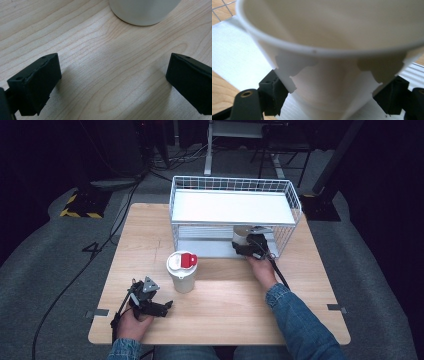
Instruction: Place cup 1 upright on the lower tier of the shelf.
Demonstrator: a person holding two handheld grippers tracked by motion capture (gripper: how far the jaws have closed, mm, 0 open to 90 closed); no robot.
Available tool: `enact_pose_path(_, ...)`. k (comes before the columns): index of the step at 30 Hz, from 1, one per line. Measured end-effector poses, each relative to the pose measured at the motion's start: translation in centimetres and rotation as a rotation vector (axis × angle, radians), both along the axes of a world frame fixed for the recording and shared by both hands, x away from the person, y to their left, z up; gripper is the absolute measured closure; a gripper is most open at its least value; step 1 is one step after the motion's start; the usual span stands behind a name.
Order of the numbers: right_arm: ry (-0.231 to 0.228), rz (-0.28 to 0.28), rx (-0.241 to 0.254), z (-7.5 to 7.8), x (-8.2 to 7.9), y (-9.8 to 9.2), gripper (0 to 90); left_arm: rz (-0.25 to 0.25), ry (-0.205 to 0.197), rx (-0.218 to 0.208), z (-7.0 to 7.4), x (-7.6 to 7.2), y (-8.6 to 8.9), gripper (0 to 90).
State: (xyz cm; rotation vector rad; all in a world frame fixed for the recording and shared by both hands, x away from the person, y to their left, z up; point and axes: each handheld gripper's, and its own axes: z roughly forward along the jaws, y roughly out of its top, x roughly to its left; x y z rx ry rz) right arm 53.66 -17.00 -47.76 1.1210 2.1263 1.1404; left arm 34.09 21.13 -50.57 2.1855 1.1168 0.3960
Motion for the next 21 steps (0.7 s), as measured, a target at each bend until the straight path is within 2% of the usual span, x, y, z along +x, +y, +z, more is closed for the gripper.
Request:
enact_pose_path(17, 0.017, -0.001, 0.01, -0.08, 0.34, -0.16, 22.6, 0.0, -0.001, 0.0, -0.01, 0.0, 0.0, 0.4)
enact_pose_path(21, 0.017, -0.001, 0.005, -0.21, 0.37, -0.14, 15.3, 0.0, -0.001, -0.001, -0.01, 0.0, 0.0, 0.4)
